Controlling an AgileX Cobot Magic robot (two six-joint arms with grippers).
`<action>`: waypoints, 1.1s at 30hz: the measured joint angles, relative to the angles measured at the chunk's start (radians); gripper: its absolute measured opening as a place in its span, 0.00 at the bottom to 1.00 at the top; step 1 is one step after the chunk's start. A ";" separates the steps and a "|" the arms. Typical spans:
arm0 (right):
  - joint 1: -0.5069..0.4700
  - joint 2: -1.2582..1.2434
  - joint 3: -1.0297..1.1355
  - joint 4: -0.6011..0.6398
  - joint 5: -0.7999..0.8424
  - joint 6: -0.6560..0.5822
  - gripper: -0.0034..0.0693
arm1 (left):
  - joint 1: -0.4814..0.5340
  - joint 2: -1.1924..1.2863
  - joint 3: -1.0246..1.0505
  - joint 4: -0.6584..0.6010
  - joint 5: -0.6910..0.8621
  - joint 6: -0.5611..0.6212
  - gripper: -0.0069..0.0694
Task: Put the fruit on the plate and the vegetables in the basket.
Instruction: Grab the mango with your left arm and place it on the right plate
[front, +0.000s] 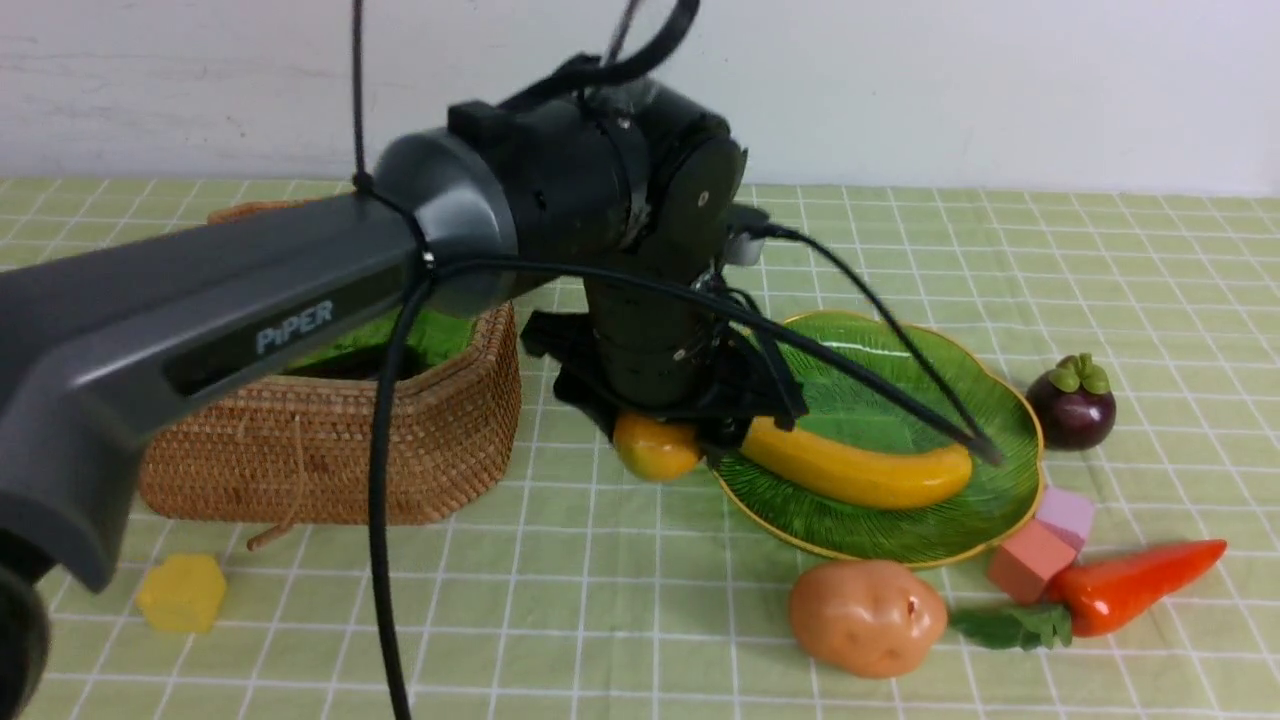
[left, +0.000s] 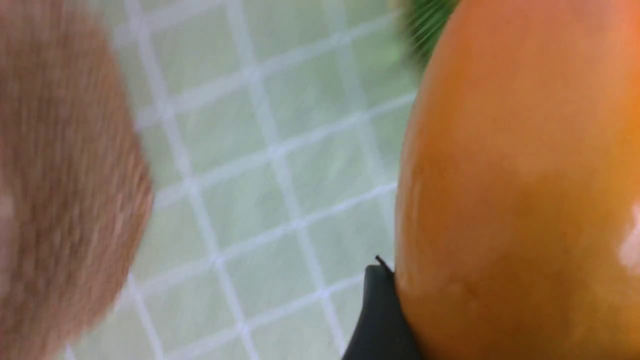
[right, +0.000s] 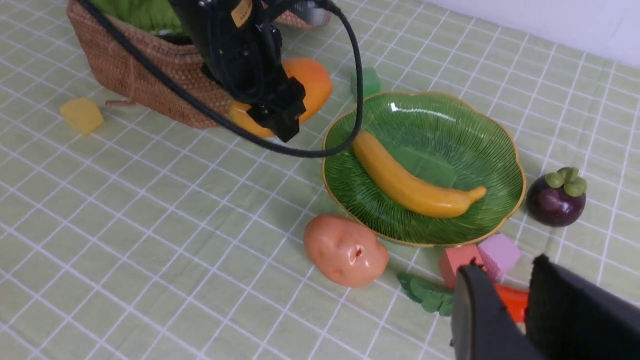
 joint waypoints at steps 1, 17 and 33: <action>0.000 0.000 0.000 -0.010 -0.012 0.010 0.28 | -0.007 -0.006 -0.007 -0.003 -0.023 0.041 0.75; 0.000 0.000 0.000 -0.115 -0.063 0.124 0.28 | -0.031 0.252 -0.120 -0.109 -0.569 0.364 0.75; 0.000 0.000 0.000 -0.098 -0.020 0.124 0.30 | -0.031 0.216 -0.126 -0.076 -0.483 0.364 0.88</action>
